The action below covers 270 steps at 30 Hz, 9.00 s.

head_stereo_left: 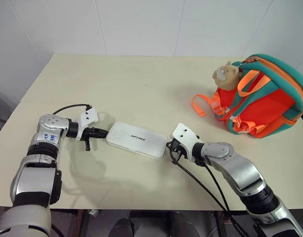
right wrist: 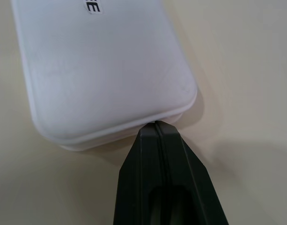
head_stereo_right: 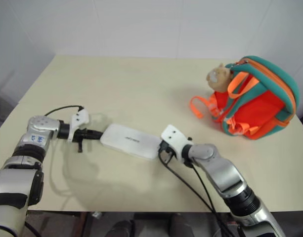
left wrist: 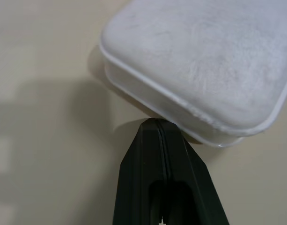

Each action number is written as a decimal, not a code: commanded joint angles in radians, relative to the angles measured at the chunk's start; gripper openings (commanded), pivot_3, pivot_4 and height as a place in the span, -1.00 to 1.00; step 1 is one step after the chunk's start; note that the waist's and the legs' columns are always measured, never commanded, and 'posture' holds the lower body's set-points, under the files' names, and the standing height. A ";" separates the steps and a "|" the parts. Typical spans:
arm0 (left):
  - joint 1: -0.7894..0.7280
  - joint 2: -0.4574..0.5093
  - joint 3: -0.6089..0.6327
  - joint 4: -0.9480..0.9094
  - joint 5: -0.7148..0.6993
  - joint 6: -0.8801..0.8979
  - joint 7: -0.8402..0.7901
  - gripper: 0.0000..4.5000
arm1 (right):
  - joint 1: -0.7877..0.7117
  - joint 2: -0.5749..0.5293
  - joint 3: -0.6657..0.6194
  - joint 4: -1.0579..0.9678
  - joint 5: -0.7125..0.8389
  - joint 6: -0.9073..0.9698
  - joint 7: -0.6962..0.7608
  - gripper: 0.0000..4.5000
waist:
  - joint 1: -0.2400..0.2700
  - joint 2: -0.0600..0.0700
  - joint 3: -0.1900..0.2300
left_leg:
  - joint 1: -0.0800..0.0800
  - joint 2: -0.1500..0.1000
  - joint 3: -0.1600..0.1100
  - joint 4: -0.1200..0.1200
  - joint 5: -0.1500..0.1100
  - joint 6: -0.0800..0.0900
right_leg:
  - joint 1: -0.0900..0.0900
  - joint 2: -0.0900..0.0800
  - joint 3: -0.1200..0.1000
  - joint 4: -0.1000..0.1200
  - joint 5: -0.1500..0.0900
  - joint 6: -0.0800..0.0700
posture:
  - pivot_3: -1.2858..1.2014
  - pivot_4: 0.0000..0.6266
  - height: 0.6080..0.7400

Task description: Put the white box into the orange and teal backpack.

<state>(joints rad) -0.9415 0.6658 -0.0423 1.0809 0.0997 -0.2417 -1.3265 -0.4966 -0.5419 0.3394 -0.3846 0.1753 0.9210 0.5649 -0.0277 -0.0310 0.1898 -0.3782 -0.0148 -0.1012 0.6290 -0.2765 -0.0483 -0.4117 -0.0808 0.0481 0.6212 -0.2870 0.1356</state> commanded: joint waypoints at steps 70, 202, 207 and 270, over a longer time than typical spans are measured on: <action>0.358 0.081 -0.066 -0.780 -0.248 0.443 -0.087 -1.00 | 0.052 -0.180 -0.054 -0.113 0.016 -0.069 0.208 -0.95 | 0.001 0.000 0.000 | 0.003 0.001 0.004 0.000 0.000 0.000 | 0.000 0.001 0.005 -0.003 -0.001 -0.001 | 0.03 -0.52 1.00; 0.516 0.033 0.343 -0.969 -0.884 1.639 0.446 0.98 | 0.076 -0.038 -0.048 0.144 -0.304 -0.535 0.161 1.00 | -0.002 0.000 0.000 | 0.004 0.001 0.004 -0.001 -0.001 -0.004 | 0.000 0.001 0.007 -0.005 0.000 -0.001 | 0.03 -0.52 1.00; 0.514 0.118 0.294 -1.008 -0.909 1.694 0.411 0.98 | 0.072 -0.030 -0.052 0.152 -0.305 -0.544 0.165 1.00 | -0.001 0.000 0.000 | 0.004 0.001 0.004 -0.001 -0.002 -0.004 | 0.000 0.001 0.007 -0.005 0.000 -0.001 | 0.03 -0.52 1.00; 0.326 0.068 0.111 -0.752 -0.886 1.614 0.296 0.90 | 0.071 -0.040 -0.069 0.162 -0.317 -0.543 0.173 1.00 | 0.000 0.000 0.000 | 0.004 0.001 0.005 -0.002 -0.002 -0.006 | 0.000 0.001 0.007 -0.007 0.000 0.000 | 0.03 -0.52 1.00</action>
<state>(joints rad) -0.5896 0.7270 0.0626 0.3305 -0.7814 1.3814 -1.0049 -0.4238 -0.5699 0.2885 -0.1934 -0.1413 0.3913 0.7337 -0.0277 -0.0308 0.1899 -0.3743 -0.0141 -0.0967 0.6270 -0.2787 -0.0541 -0.4113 -0.0799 0.0554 0.6138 -0.2872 0.1352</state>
